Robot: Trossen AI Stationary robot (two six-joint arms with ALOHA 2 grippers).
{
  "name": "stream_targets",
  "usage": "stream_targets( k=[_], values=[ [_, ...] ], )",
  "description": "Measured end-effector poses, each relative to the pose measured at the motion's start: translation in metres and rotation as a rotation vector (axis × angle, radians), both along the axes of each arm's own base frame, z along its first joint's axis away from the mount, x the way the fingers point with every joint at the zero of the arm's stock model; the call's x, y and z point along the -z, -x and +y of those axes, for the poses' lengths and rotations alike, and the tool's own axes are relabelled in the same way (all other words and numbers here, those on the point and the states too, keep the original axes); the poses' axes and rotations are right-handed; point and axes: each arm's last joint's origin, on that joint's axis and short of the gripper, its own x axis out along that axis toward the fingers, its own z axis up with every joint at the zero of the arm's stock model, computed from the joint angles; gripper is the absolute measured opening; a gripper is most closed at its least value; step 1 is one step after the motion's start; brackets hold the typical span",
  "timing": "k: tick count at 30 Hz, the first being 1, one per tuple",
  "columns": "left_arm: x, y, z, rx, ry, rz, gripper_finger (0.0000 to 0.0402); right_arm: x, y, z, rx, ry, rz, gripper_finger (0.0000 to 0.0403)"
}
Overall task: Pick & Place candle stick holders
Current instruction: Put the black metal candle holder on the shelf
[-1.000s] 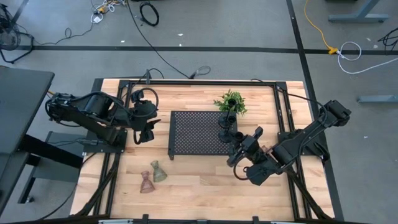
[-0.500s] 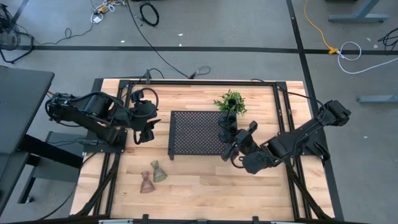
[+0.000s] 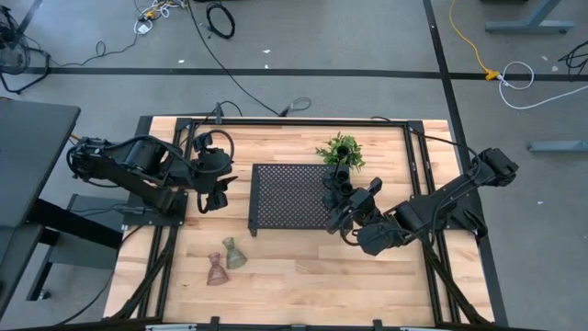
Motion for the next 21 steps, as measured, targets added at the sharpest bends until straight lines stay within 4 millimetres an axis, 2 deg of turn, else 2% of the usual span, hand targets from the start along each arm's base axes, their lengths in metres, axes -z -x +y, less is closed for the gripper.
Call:
stream_targets(
  k=[12,21],
  values=[
    [0.0,0.0,0.0,0.0,0.0,0.0,0.0193,0.002,-0.005,0.003,-0.001,0.019,0.004,0.0014],
    [0.0,0.0,0.0,0.0,0.0,0.0,0.0193,0.004,-0.011,-0.005,0.049,0.014,-0.011,0.0014]
  ],
)
